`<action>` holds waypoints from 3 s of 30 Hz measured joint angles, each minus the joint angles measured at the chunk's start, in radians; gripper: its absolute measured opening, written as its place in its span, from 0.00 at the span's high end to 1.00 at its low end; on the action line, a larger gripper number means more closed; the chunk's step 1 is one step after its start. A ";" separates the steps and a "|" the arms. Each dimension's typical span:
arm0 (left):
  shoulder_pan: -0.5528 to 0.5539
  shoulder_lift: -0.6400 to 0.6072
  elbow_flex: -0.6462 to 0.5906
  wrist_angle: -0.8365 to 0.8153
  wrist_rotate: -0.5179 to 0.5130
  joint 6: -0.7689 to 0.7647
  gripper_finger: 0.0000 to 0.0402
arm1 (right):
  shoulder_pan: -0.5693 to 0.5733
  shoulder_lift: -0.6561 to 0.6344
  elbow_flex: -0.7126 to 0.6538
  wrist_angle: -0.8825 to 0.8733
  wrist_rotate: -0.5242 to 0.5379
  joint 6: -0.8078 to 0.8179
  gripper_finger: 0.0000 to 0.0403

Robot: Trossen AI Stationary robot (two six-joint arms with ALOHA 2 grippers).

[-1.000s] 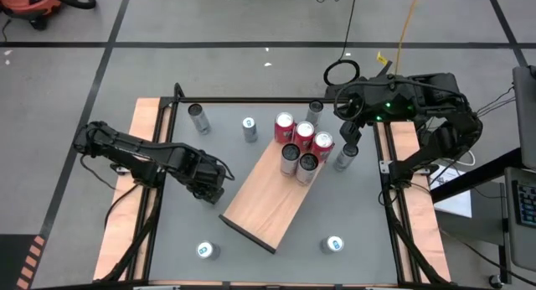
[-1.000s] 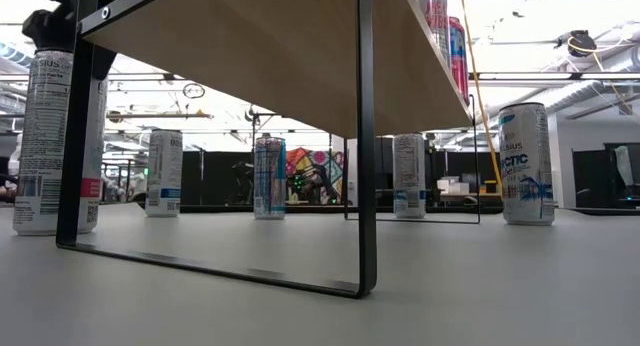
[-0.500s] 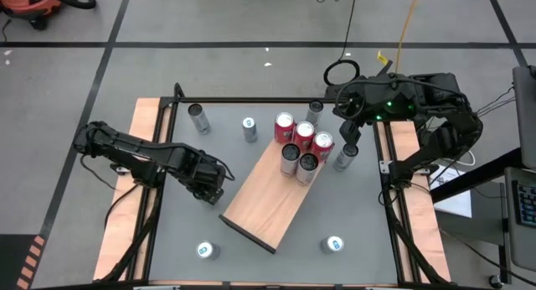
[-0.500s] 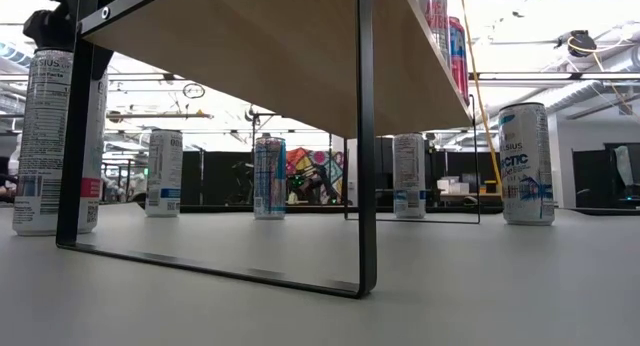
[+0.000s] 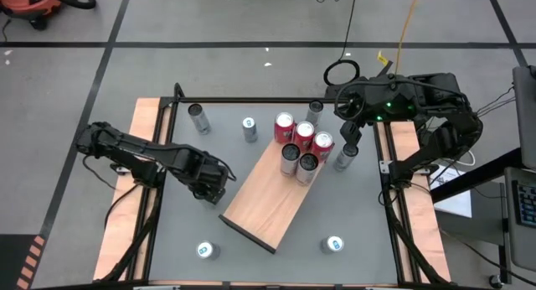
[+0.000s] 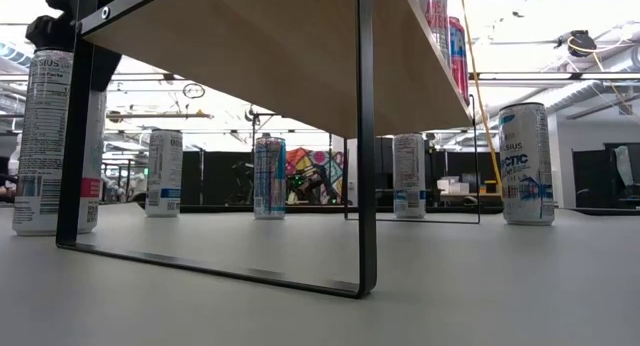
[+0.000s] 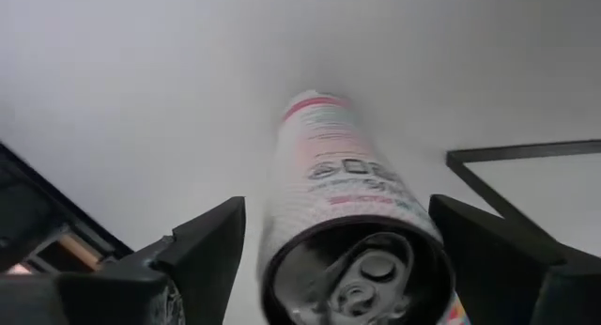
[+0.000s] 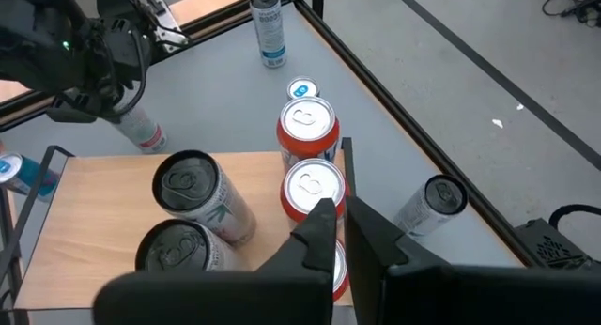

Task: Place canned beverage on shelf
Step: Put the white pink soda can on the shelf aligned with the other white pink soda cans

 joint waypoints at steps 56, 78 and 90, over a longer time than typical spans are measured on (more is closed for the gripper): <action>0.226 0.013 0.975 -0.204 -0.230 1.080 0.38 | 0.003 0.110 0.000 0.430 -0.296 0.030 0.98; 0.223 0.023 0.982 0.042 -0.255 1.449 0.38 | 0.026 0.157 0.000 0.615 -0.280 -0.130 0.28; 0.226 0.054 0.982 0.095 -0.272 0.983 0.38 | 0.060 0.201 0.000 0.607 -0.076 -0.490 0.07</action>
